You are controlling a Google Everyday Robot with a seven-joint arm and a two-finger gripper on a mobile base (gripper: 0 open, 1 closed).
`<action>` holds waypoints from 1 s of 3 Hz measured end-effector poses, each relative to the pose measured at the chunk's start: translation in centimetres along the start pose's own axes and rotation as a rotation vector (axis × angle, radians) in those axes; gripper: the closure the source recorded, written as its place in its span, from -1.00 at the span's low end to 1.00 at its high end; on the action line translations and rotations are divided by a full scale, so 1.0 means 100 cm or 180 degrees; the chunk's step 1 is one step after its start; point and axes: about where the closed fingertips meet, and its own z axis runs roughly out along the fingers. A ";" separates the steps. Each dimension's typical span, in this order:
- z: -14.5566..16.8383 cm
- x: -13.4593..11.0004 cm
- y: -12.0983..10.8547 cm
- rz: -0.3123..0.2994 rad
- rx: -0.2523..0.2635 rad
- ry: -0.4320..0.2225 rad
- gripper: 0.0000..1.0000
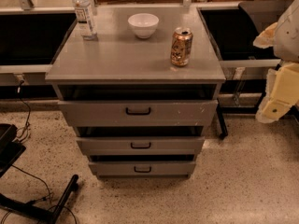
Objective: Open bottom drawer
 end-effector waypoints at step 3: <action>0.047 -0.007 0.028 -0.0111 0.0160 0.0059 -1.00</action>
Offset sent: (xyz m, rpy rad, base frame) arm -0.0069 0.0138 -0.0508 -0.0315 -0.0091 0.0160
